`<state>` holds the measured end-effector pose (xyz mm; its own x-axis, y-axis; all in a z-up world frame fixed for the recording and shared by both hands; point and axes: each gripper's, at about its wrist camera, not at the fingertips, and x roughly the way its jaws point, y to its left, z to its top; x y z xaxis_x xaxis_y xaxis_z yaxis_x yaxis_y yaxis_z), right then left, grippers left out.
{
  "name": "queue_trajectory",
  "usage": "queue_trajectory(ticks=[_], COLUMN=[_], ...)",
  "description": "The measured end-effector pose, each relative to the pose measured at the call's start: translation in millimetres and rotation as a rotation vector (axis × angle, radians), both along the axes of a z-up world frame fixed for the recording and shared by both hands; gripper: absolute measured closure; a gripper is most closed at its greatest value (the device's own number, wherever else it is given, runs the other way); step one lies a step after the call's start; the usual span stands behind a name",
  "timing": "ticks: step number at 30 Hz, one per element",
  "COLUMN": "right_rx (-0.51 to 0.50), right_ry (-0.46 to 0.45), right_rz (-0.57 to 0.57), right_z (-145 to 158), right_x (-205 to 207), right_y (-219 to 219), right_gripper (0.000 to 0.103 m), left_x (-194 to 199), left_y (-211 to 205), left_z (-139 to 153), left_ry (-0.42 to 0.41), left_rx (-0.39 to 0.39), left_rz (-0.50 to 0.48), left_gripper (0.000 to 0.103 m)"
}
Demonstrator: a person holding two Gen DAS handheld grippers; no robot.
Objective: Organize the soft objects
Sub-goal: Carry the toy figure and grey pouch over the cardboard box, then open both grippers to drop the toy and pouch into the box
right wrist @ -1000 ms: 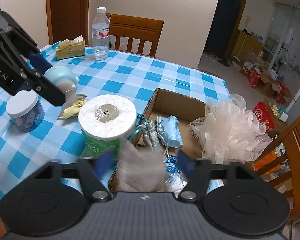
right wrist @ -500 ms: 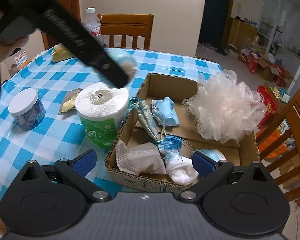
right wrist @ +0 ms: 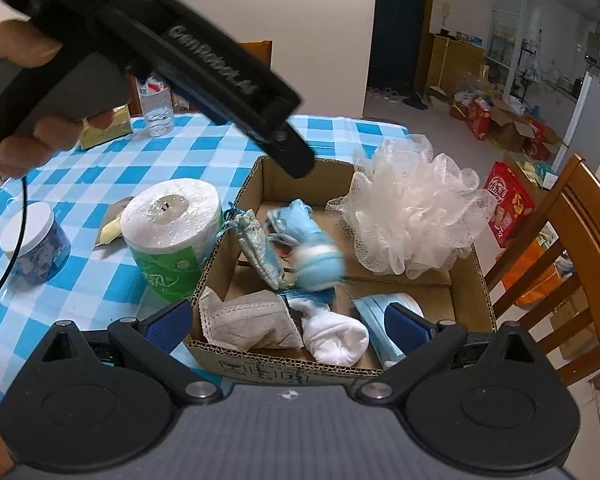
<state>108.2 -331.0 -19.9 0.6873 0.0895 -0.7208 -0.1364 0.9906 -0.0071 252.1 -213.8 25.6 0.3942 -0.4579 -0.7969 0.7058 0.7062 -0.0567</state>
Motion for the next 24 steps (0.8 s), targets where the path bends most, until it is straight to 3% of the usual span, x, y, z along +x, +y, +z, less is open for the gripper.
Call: queue_trajectory(ticks=[13, 24], right_rx=[-0.003, -0.016], right_ry=[0.001, 0.019], right_rz=[-0.013, -0.028], right_z=[1, 0], right_x=[4, 6], right_y=[4, 16], right_gripper=[0.0, 0.0], left_x=[-33, -71], left_y=[42, 78], left_z=[-2, -20], left_ry=[-0.155, -0.191], left_rx=[0.015, 0.037], left_rz=[0.073, 0.154], left_gripper=[0.002, 0.001])
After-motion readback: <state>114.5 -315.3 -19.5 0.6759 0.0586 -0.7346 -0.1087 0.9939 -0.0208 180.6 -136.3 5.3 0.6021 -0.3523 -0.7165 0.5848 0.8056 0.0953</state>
